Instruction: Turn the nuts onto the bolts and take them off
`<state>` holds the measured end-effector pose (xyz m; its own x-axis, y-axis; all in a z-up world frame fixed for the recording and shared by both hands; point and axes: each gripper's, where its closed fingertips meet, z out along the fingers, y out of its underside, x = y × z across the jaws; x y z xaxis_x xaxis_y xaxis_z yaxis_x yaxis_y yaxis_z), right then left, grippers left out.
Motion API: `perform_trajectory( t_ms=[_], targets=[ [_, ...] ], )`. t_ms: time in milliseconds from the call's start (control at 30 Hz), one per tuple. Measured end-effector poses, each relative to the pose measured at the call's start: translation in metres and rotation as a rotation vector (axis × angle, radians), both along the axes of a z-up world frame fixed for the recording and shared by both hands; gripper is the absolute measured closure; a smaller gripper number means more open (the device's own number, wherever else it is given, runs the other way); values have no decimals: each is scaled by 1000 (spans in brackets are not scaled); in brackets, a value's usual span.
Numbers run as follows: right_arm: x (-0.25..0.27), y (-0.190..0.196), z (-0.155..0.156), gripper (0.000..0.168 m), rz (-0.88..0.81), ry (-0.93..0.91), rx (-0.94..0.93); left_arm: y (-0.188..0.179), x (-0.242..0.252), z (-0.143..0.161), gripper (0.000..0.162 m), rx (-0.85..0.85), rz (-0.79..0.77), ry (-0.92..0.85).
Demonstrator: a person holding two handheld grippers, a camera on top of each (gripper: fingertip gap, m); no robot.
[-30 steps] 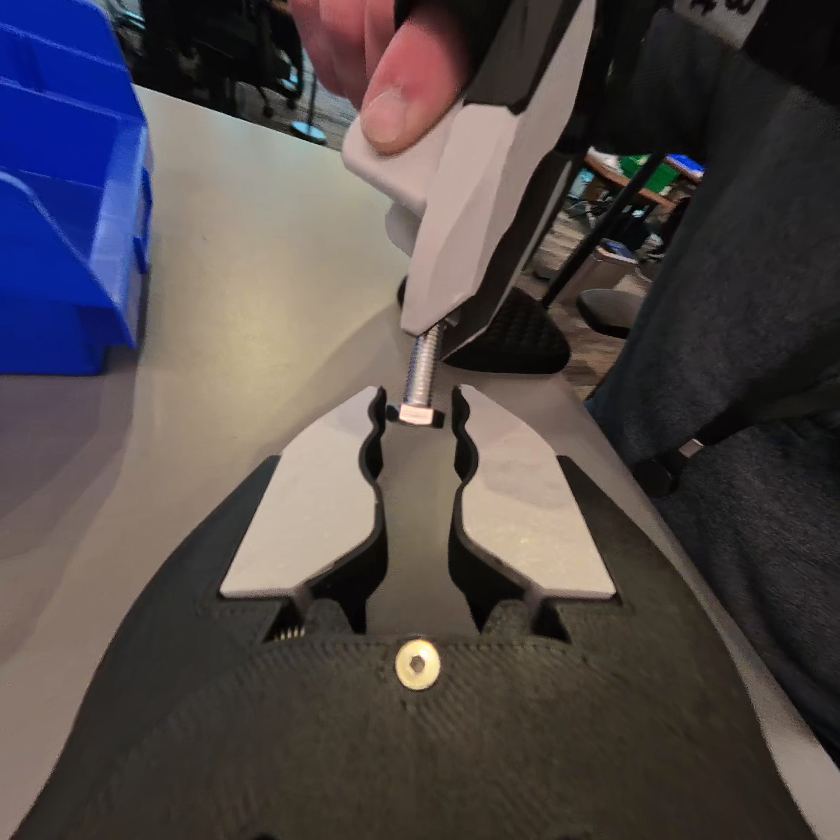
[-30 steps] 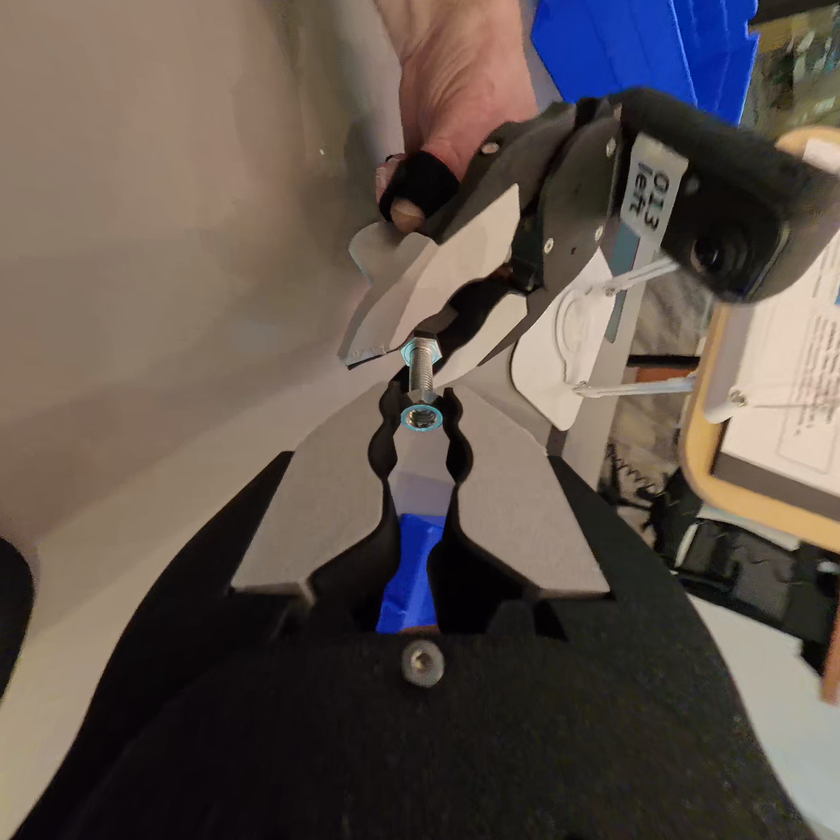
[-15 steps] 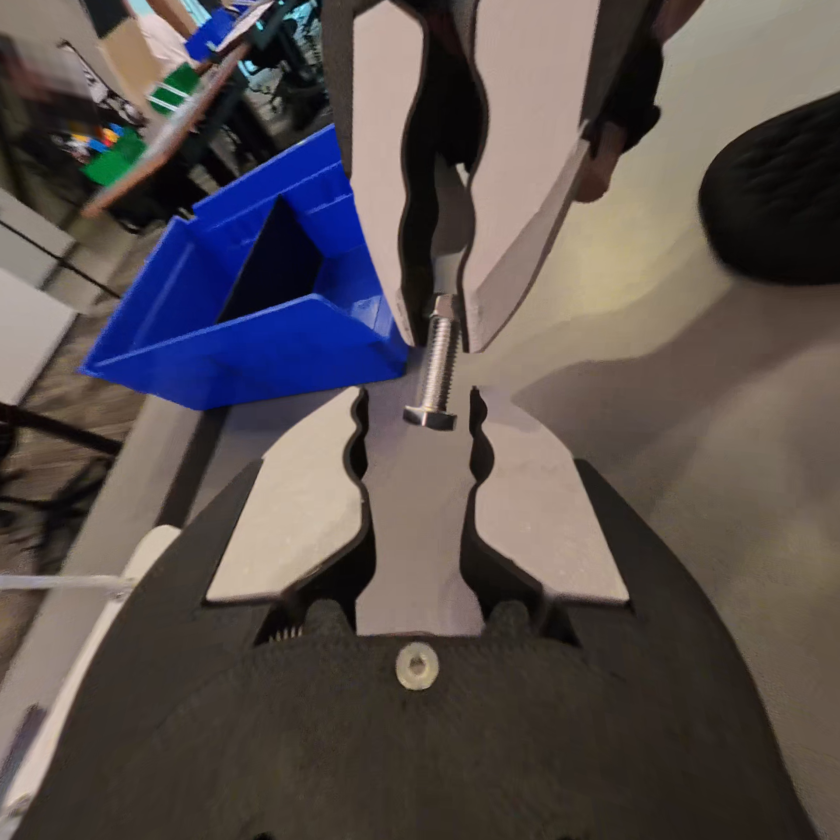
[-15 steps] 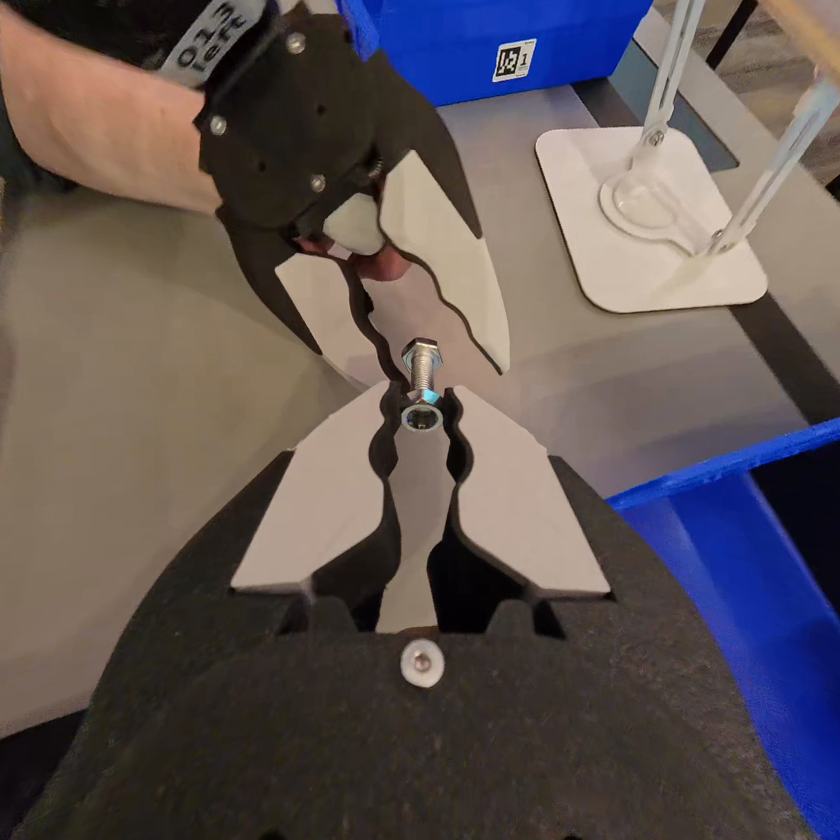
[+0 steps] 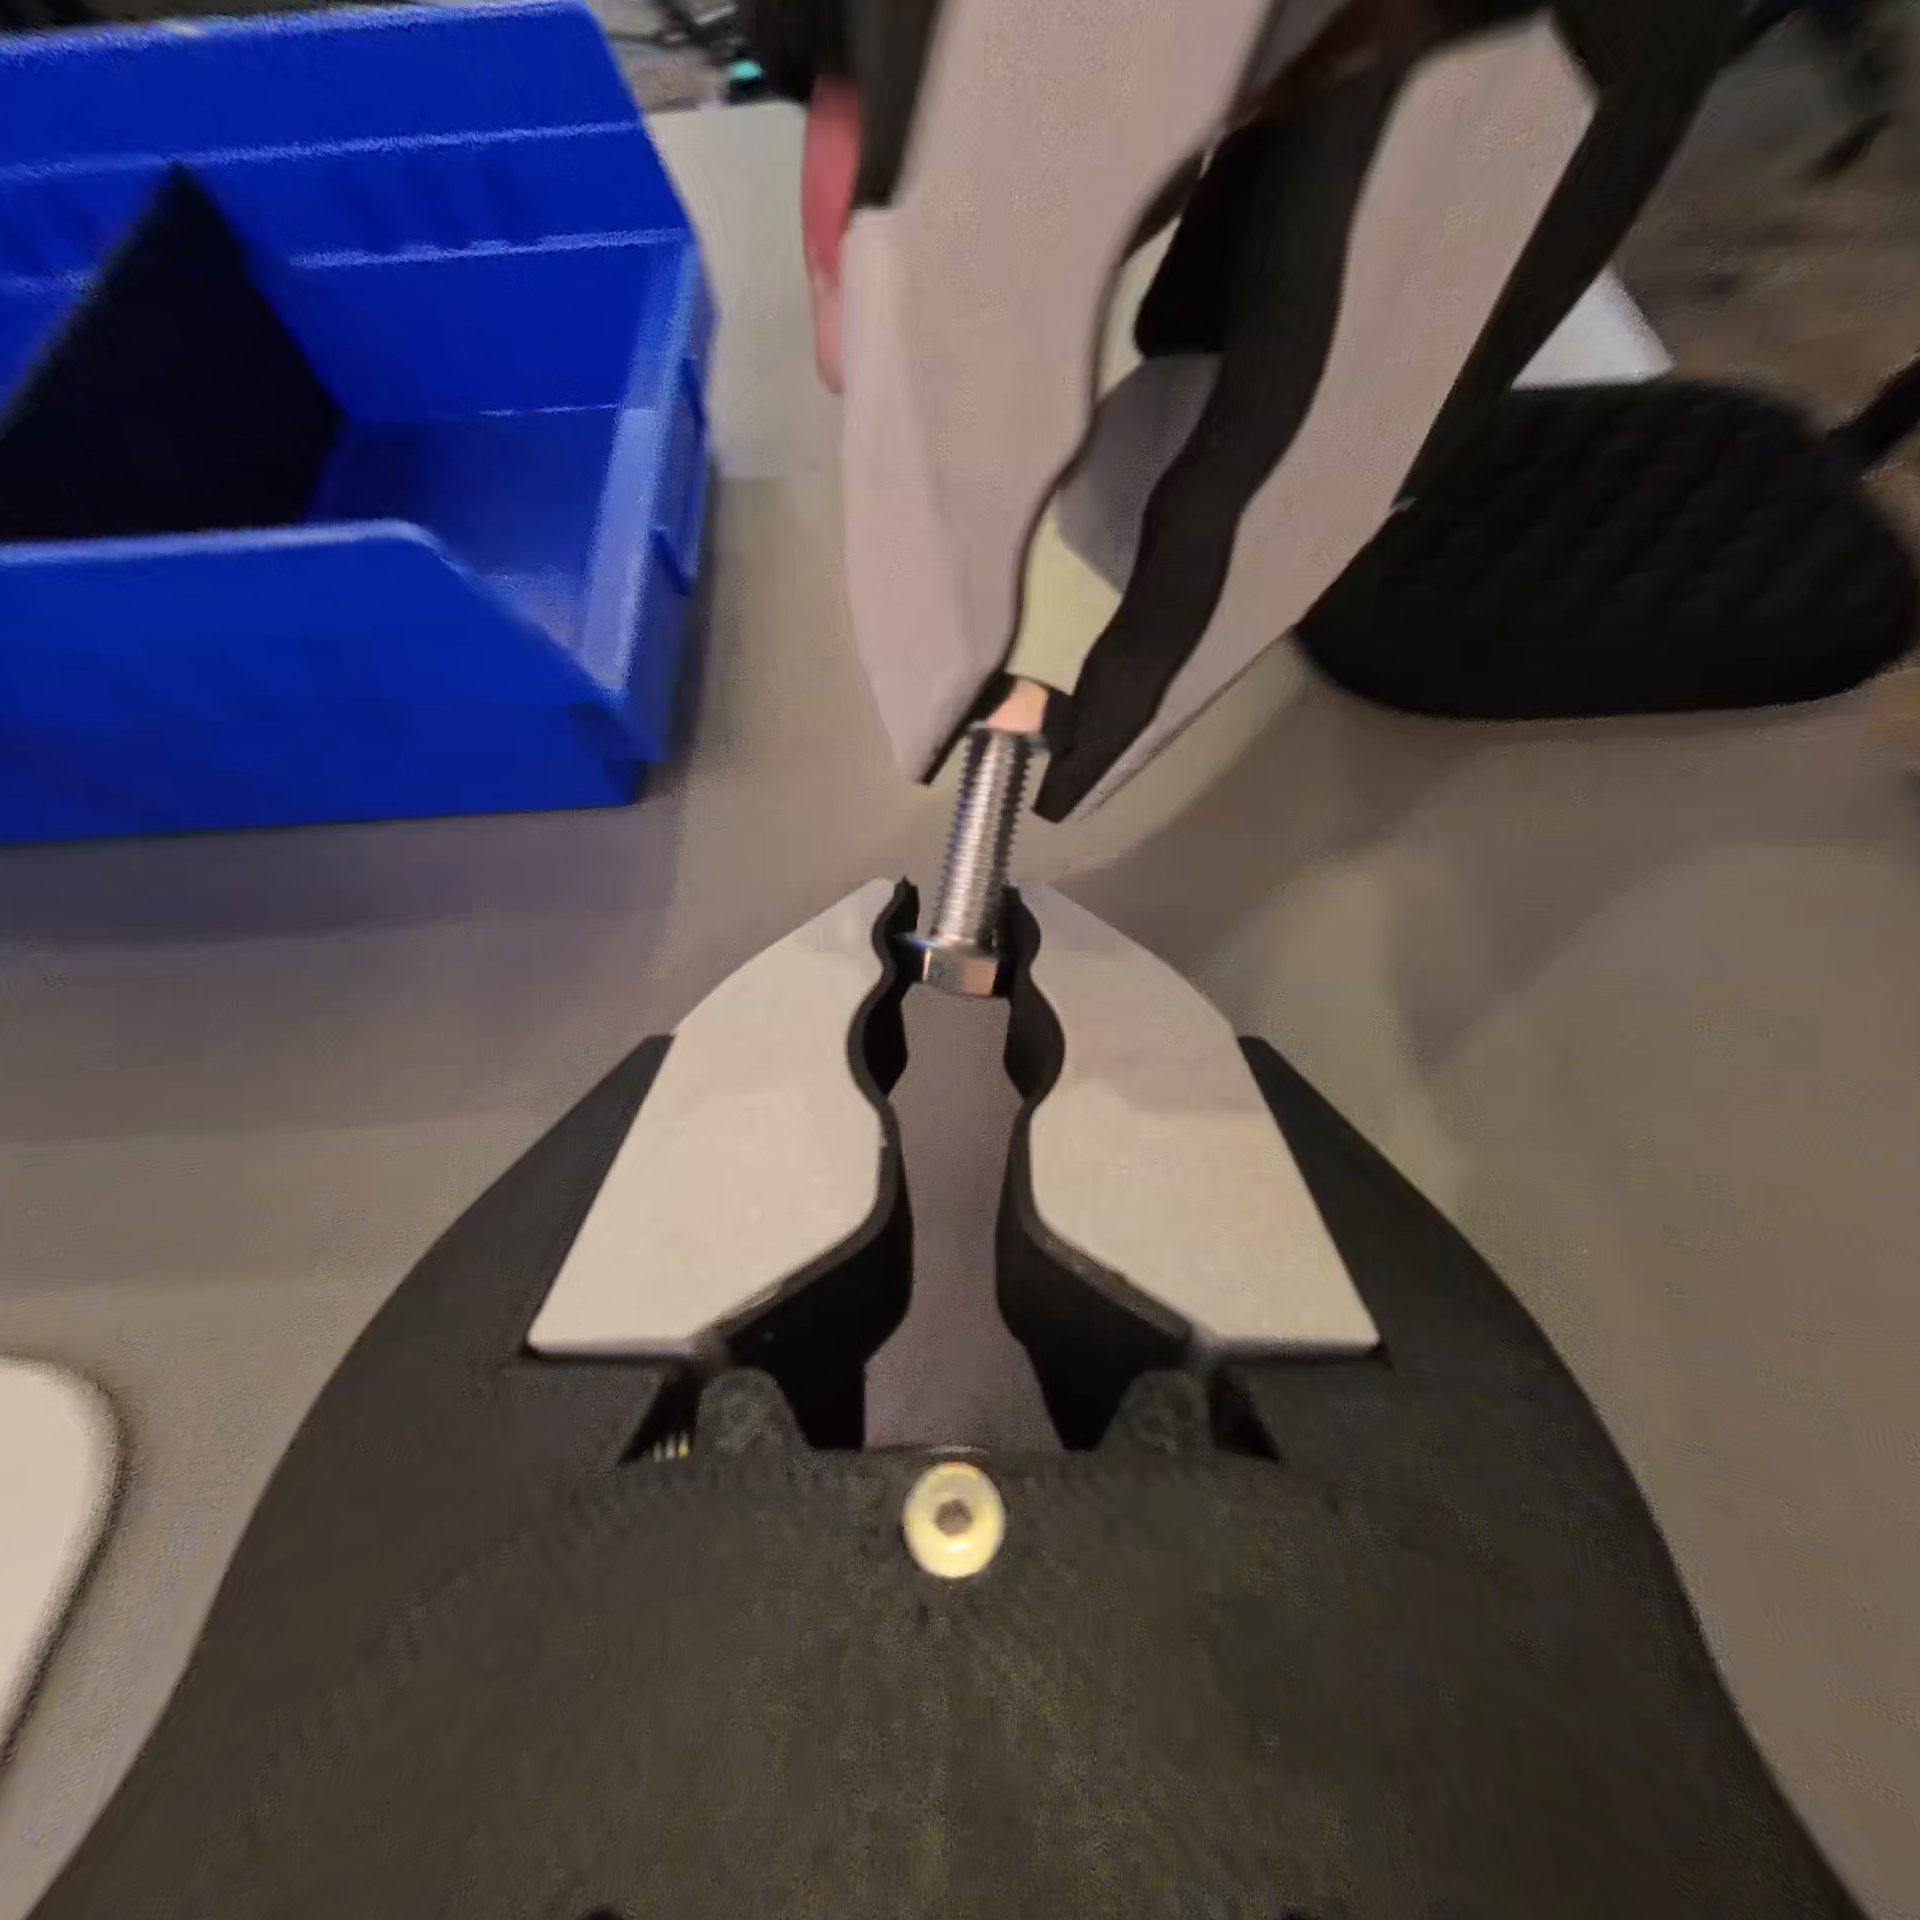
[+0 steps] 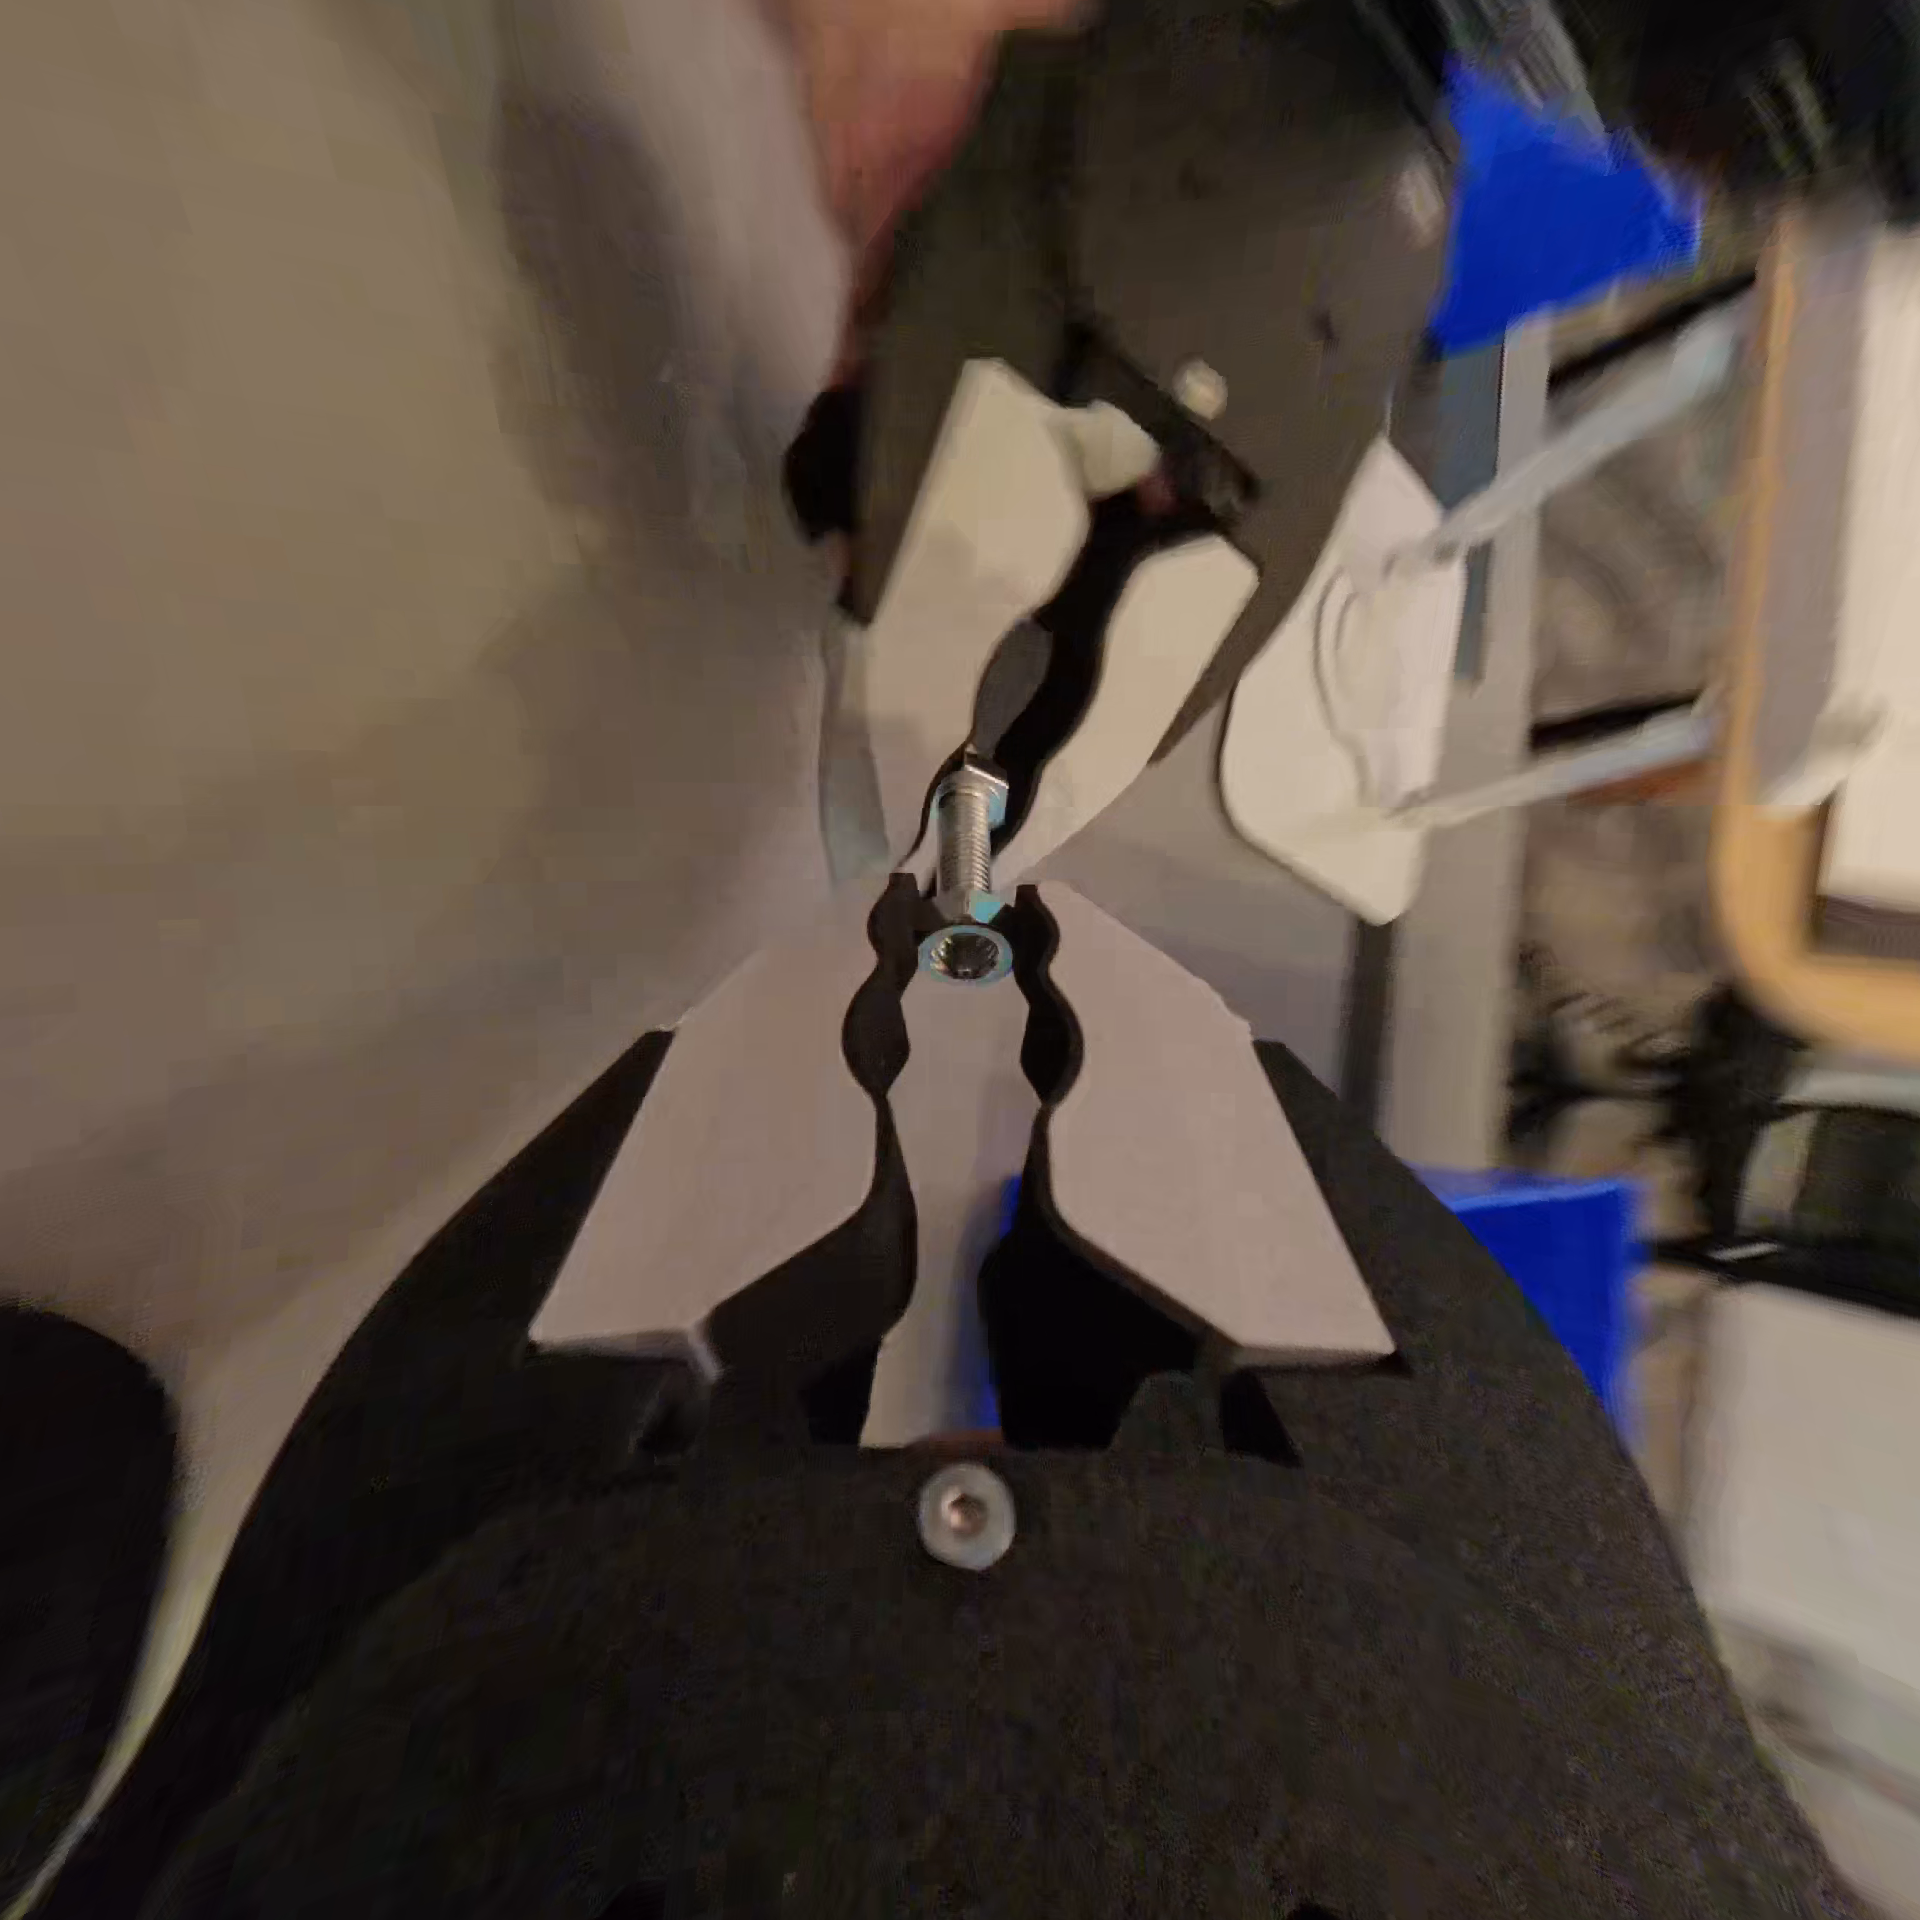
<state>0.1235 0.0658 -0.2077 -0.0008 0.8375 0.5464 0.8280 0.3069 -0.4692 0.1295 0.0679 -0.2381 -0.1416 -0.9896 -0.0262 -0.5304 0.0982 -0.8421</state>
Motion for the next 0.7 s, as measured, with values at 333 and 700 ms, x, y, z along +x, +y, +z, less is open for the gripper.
perform_trajectory(
  t_ms=[333,700],
  targets=[
    [-7,-8,24,150,310,-322,466,-31,-10,16,147,-555,-258,-133],
    [86,62,64,150,-346,131,32,-21,-11,23,147,-457,-221,-192]
  ],
)
